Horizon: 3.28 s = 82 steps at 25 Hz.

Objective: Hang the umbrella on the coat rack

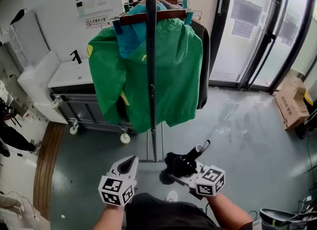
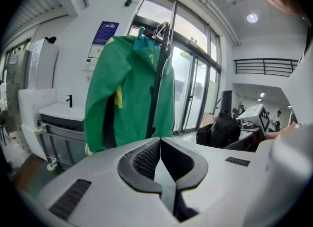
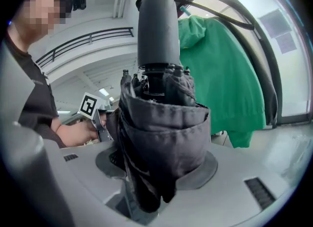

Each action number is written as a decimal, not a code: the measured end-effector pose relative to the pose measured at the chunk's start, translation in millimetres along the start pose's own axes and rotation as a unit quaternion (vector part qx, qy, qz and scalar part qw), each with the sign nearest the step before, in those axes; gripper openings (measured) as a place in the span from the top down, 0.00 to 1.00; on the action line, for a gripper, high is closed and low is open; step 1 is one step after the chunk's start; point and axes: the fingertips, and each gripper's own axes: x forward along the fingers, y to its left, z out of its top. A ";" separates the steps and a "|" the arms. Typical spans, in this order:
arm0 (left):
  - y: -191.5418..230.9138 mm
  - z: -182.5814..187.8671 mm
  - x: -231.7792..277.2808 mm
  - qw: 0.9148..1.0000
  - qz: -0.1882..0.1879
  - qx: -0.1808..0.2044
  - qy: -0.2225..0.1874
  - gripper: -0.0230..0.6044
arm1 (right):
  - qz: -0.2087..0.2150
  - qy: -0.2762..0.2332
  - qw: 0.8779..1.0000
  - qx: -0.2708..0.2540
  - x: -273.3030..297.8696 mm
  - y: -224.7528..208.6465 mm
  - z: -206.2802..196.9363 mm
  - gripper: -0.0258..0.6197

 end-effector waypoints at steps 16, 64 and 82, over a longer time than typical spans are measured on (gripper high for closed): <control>55.5 29.7 3.4 1.000 -0.023 0.016 -0.005 0.94 | 0.028 0.096 0.981 -0.165 85.4 34.2 121.7 0.61; 100.4 9.1 9.9 0.998 -0.052 0.014 0.024 0.94 | -0.053 0.153 0.986 0.046 147.7 -54.7 0.5 0.61; 101.0 2.0 8.0 0.998 -0.056 0.010 0.035 0.94 | -0.126 0.150 0.981 0.006 156.2 -98.1 -0.7 0.60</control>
